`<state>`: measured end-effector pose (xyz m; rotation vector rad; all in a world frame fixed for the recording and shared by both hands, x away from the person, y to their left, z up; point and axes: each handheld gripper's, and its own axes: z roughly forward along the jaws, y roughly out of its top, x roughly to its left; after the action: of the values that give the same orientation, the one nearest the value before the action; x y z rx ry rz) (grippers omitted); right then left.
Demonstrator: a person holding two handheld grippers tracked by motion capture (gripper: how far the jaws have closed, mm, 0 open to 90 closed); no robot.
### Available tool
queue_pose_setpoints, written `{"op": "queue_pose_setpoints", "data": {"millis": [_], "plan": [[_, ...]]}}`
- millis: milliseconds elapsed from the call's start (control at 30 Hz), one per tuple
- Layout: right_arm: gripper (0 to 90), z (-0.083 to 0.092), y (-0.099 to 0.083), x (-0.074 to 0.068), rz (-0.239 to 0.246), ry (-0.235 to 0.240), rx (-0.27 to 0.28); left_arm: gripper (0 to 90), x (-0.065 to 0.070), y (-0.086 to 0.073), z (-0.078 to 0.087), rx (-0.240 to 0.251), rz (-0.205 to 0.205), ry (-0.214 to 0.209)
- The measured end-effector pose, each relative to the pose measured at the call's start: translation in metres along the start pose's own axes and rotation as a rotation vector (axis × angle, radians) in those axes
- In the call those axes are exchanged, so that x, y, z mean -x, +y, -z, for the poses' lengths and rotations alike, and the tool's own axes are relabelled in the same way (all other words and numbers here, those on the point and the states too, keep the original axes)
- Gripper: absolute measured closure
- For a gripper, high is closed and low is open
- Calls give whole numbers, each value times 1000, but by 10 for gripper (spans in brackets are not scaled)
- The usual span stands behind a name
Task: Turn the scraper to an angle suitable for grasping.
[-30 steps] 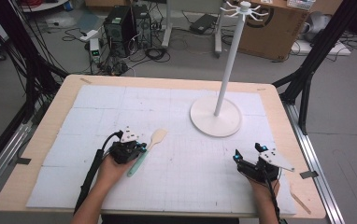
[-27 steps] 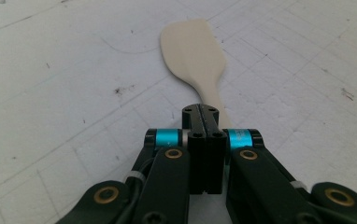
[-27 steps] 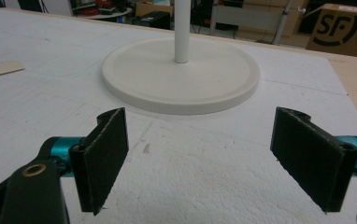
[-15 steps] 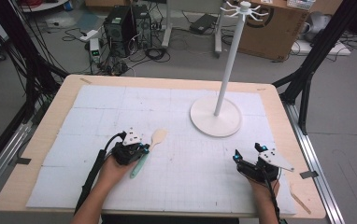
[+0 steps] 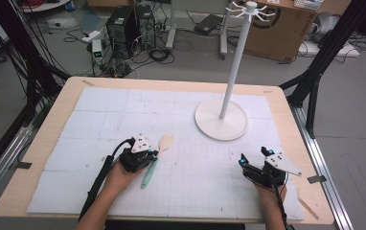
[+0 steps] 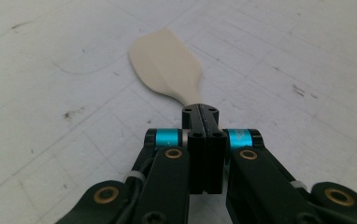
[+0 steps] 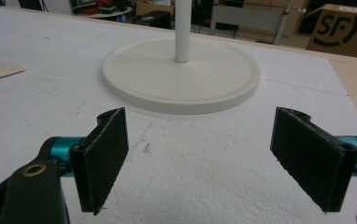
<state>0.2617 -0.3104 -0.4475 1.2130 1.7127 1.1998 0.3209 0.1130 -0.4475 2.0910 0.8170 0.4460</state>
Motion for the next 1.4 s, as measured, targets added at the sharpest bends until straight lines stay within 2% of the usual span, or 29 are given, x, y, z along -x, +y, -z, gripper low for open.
{"op": "queue_pose_setpoints", "data": {"millis": [100, 200, 333, 433, 500, 667, 900, 1167, 1400], "plan": [[186, 0, 0, 0, 2, -1, 1, 900, -4, 2, -2, 23, 30, 16], [186, 0, 0, 0, 2, -1, 1, 900, -8, 6, -8, 22, 61, 29], [186, 0, 0, 0, 1, -1, -1, 900, -10, 13, -16, 7, 57, 51], [186, 0, 0, 0, 1, -1, 0, 900, -15, 16, -21, 18, 96, 71], [186, 0, 0, 0, 4, -2, 1, 900, -19, 17, -23, 9, 112, 74], [187, 0, 0, 0, 3, -1, 1, 900, -21, 22, -30, -14, 101, 96], [188, 0, 0, 0, 4, 0, 2, 900, -25, 23, -34, -29, 139, 109], [188, 0, 0, 0, 5, -1, 1, 900, -21, 29, -40, -36, 120, 96], [188, -1, 0, 0, 8, -1, 2, 900, -13, 30, -41, -33, 71, 47]]}}
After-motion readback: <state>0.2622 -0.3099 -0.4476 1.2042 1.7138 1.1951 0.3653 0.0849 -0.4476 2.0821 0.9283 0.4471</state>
